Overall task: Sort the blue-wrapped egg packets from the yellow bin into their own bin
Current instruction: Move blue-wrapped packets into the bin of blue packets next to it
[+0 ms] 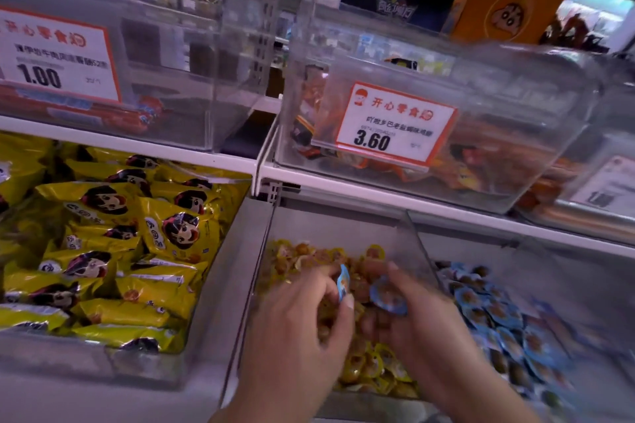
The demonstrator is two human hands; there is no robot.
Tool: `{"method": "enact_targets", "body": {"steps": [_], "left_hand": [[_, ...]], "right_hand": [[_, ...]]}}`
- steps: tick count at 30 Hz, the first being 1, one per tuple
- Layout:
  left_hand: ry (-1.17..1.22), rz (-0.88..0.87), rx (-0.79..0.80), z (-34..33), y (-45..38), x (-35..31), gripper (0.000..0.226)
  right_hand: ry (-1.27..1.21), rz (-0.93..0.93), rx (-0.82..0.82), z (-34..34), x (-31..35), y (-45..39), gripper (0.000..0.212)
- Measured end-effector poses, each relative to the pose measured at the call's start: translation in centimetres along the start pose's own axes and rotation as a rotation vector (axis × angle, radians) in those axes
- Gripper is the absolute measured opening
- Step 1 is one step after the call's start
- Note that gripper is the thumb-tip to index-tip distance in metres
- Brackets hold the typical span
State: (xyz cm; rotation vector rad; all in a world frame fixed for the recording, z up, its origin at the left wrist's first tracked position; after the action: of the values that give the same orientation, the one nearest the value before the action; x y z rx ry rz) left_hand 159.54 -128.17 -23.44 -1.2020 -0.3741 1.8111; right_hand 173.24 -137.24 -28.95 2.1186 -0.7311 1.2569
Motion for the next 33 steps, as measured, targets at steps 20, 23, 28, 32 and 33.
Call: {"method": "enact_targets", "body": {"steps": [20, 23, 28, 32, 33], "left_hand": [[-0.305, 0.124, 0.040, 0.4, -0.9, 4.2, 0.035], [-0.130, 0.445, 0.205, -0.8, 0.2, 9.7, 0.057], [0.074, 0.617, 0.242, -2.2, 1.2, 12.2, 0.037], [0.133, 0.568, 0.286, -1.7, 1.0, 11.8, 0.051], [0.105, 0.558, 0.295, -1.4, 1.2, 11.6, 0.055]], "right_hand": [[0.775, 0.477, -0.607, 20.0, 12.6, 0.4, 0.031], [0.820, 0.670, -0.602, 15.3, 13.8, 2.8, 0.029], [1.229, 0.664, 0.233, -5.1, 2.3, 1.3, 0.041], [1.610, 0.245, 0.527, -9.6, -8.7, -3.5, 0.064], [1.671, 0.223, 0.505, -9.4, -9.2, -4.9, 0.067]]}}
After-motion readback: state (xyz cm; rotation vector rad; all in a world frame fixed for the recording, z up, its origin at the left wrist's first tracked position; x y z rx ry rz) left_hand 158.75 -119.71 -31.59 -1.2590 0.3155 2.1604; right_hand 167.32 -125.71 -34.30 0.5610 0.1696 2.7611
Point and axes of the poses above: each hand's wrist, its own y-axis away from the middle knuckle, its own z-axis out of the back of the hand, x = y × z, the point moved 10 cm from there along -y, towards the middle knuckle, and after that the axes turned 10 degrees about -y, right-handed, at the moved point
